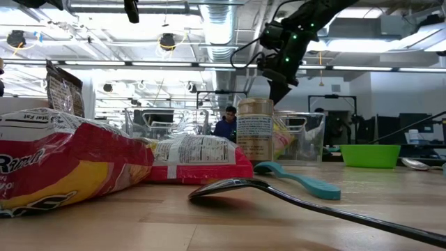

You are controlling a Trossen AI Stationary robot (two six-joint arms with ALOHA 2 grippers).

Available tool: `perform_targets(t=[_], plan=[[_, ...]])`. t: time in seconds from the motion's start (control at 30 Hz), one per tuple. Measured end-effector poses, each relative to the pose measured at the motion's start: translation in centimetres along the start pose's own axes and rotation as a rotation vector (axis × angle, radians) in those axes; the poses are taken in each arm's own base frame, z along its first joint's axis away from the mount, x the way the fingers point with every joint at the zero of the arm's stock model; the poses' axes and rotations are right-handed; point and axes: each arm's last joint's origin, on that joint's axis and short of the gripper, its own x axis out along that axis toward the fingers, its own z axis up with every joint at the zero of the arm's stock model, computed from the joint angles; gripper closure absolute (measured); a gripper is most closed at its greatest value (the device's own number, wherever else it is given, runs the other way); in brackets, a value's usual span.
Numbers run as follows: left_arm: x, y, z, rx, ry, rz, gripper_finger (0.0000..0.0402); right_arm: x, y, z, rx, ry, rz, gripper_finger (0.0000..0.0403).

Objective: Pick & Place Food Item
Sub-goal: Put the green noodle pack into the right transparent bin

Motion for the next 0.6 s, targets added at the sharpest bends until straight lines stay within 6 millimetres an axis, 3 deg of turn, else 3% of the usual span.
perform_targets(t=[0.27,0.6], plan=[[0.00,0.00,0.00,0.000,0.000,0.000,0.0300,-0.20,0.01,0.40,0.086,-0.042,-0.013,0.0403],[0.00,0.00,0.00,0.000,0.000,0.000,0.0300,-0.27,0.32,-0.15,0.151,0.027,-0.099,0.0403]])
